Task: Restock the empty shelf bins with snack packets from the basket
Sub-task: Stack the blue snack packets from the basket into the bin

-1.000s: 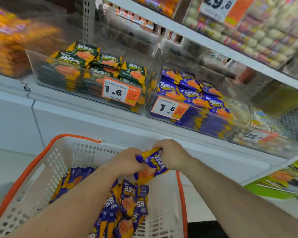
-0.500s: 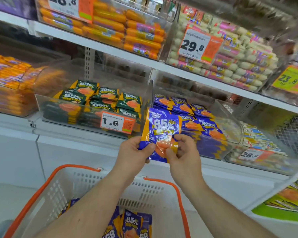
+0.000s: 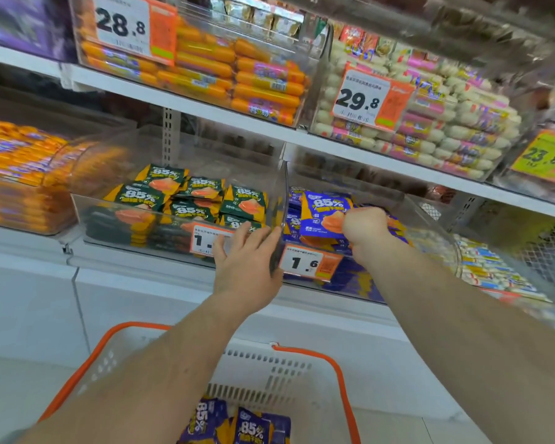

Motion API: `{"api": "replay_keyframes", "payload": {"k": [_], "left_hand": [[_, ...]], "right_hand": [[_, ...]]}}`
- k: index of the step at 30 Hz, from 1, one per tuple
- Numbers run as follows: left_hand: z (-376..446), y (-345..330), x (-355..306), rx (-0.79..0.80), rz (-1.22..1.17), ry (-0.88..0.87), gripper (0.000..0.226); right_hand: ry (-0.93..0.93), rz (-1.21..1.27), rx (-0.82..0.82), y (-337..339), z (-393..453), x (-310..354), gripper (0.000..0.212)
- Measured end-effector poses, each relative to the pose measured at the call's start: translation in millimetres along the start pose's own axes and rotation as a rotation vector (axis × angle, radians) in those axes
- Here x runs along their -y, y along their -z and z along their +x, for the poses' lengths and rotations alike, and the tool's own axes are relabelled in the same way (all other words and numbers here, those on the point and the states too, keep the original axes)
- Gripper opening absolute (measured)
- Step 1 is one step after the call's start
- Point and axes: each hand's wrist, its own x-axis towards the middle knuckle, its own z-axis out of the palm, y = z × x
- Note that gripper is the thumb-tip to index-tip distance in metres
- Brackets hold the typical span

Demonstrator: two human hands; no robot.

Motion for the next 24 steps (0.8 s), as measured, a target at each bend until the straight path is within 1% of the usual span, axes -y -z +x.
{"api": "replay_keyframes", "payload": {"k": [1, 2, 3, 4, 5, 6, 7, 13, 18, 20, 21, 22, 23, 24], "left_hand": [[-1.8, -4.5, 1.1, -0.034, 0.009, -0.018, 0.076], [-3.0, -9.3, 2.9, -0.066, 0.024, -0.037, 0.079], [-4.0, -13.6, 5.3, -0.095, 0.045, -0.054, 0.081], [-4.5, -17.1, 7.4, -0.124, 0.065, -0.066, 0.082], [-4.8, -18.9, 9.0, -0.138, 0.079, -0.076, 0.083], [-4.5, -20.0, 10.2, -0.153, 0.086, -0.088, 0.084], [-4.4, -20.0, 10.9, -0.161, 0.085, -0.094, 0.084], [-2.6, -23.0, 12.9, -0.161, 0.051, -0.104, 0.082], [-2.5, -20.4, 9.8, -0.115, 0.013, -0.092, 0.077], [-1.9, -20.6, 10.3, -0.154, -0.040, -0.104, 0.072], [-3.0, -20.3, 12.0, -0.199, -0.078, -0.118, 0.067], [-5.6, -21.0, 15.1, -0.273, -0.116, -0.138, 0.062], [-10.6, -22.5, 19.8, -0.357, -0.150, -0.158, 0.058], [-18.8, -25.7, 25.0, -0.420, -0.171, -0.168, 0.055]], "right_hand": [[0.016, 0.073, 0.056, -0.7, 0.3, 4.7, 0.028], [-0.062, 0.254, 0.097, -4.2, 5.5, 7.8, 0.029], [-0.067, 0.324, 0.124, -7.6, 11.3, 7.7, 0.028], [-0.040, 0.213, 0.158, -14.4, 12.7, 9.9, 0.027], [0.001, 0.110, 0.146, -20.7, 15.6, 8.6, 0.023], [0.013, 0.048, 0.096, -28.3, 18.5, 4.9, 0.013], [-0.001, 0.053, 0.083, -31.0, 19.2, 2.9, 0.003], [-0.042, -0.130, 0.184, -44.2, 22.2, 1.0, 0.013], [-0.016, -0.174, 0.217, -49.7, 24.9, 0.2, 0.011], [-0.013, -0.157, 0.196, -44.4, 21.9, 0.1, 0.010], [0.018, -0.158, 0.133, -43.4, 18.3, -0.7, 0.016], [0.109, -0.151, -0.012, -45.0, 11.7, -4.2, 0.023], [0.264, -0.115, -0.208, -47.1, 1.0, -7.9, 0.028], [0.472, -0.043, -0.402, -50.6, -12.0, -12.3, 0.030]]}}
